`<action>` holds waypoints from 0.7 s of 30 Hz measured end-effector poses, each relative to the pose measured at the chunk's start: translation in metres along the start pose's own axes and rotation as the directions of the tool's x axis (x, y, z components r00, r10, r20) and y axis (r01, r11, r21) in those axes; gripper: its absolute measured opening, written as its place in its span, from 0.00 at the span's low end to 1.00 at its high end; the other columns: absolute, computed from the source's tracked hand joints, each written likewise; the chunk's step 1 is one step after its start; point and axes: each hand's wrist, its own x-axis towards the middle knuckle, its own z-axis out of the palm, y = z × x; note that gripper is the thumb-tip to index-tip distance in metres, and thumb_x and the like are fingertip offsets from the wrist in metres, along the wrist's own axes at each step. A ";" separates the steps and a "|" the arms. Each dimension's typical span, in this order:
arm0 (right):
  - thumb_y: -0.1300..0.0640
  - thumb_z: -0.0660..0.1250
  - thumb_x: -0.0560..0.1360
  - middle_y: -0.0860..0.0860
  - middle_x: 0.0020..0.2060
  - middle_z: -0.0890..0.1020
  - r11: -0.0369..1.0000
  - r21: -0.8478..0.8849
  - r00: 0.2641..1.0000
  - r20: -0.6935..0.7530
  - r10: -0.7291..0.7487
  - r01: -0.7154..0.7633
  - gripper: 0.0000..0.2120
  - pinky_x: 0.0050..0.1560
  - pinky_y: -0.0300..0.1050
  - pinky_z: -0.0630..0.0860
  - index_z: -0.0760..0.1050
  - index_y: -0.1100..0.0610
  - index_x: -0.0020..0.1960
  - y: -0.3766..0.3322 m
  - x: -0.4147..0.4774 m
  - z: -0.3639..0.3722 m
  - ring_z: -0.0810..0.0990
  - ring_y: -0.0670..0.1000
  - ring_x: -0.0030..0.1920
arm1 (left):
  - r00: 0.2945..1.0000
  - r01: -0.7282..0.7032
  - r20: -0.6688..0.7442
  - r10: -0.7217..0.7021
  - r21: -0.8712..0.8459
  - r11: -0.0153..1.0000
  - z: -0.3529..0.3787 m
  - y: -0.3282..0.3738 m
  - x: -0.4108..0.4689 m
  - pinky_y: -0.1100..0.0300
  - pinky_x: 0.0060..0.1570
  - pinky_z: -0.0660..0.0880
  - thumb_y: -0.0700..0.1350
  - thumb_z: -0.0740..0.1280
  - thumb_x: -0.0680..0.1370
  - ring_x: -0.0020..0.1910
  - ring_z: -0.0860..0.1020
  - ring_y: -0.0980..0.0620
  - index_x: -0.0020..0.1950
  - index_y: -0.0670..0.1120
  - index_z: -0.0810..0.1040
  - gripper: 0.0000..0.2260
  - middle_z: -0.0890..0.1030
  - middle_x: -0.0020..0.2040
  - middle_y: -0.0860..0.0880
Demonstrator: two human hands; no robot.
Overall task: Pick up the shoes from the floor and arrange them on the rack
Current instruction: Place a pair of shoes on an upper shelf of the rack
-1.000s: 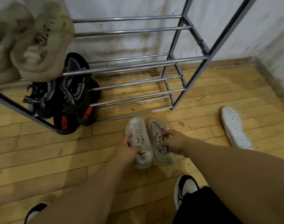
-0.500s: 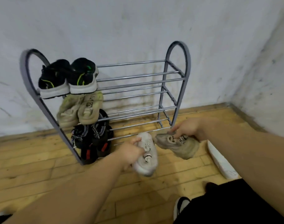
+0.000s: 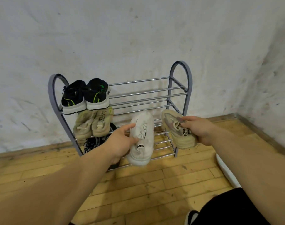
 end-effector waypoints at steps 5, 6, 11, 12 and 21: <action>0.60 0.69 0.81 0.55 0.60 0.83 0.995 -0.031 0.991 -0.092 -0.095 0.092 0.20 0.51 0.55 0.84 0.77 0.47 0.71 0.002 0.040 0.020 0.85 0.58 0.54 | 0.997 0.007 -0.072 -0.013 -0.083 0.997 0.001 -0.010 0.033 0.42 0.62 0.79 0.38 0.73 0.78 0.57 0.82 0.42 0.78 0.53 0.70 0.30 0.82 0.59 0.45; 0.60 0.69 0.80 0.54 0.61 0.83 0.992 -0.057 0.988 -0.100 -0.116 0.111 0.21 0.52 0.55 0.84 0.77 0.46 0.71 0.002 0.048 0.024 0.85 0.57 0.54 | 0.996 0.011 -0.083 -0.018 -0.090 0.996 0.001 -0.010 0.040 0.43 0.62 0.79 0.38 0.73 0.78 0.58 0.82 0.42 0.78 0.52 0.69 0.30 0.81 0.59 0.45; 0.59 0.67 0.82 0.55 0.63 0.83 0.974 -0.166 0.979 -0.108 -0.172 0.153 0.22 0.51 0.49 0.83 0.74 0.44 0.73 -0.001 0.092 0.042 0.84 0.53 0.54 | 0.994 0.021 -0.103 -0.033 -0.119 0.993 -0.001 -0.016 0.079 0.51 0.61 0.77 0.38 0.72 0.79 0.64 0.79 0.41 0.79 0.51 0.68 0.29 0.77 0.65 0.45; 0.59 0.66 0.82 0.54 0.64 0.82 0.969 -0.191 0.976 -0.114 -0.183 0.159 0.22 0.50 0.48 0.82 0.74 0.44 0.74 -0.004 0.098 0.046 0.83 0.53 0.55 | 0.994 0.022 -0.104 -0.037 -0.135 0.991 -0.002 -0.018 0.088 0.49 0.64 0.77 0.38 0.72 0.79 0.64 0.79 0.42 0.79 0.51 0.68 0.30 0.77 0.67 0.44; 0.43 0.63 0.83 0.54 0.72 0.77 0.896 -0.402 0.933 -0.212 -0.291 0.188 0.24 0.65 0.53 0.76 0.69 0.47 0.78 -0.018 0.147 0.067 0.78 0.56 0.64 | 0.980 0.050 -0.179 -0.088 -0.210 0.976 -0.005 -0.045 0.138 0.46 0.65 0.78 0.38 0.72 0.79 0.61 0.80 0.45 0.78 0.52 0.69 0.29 0.79 0.64 0.45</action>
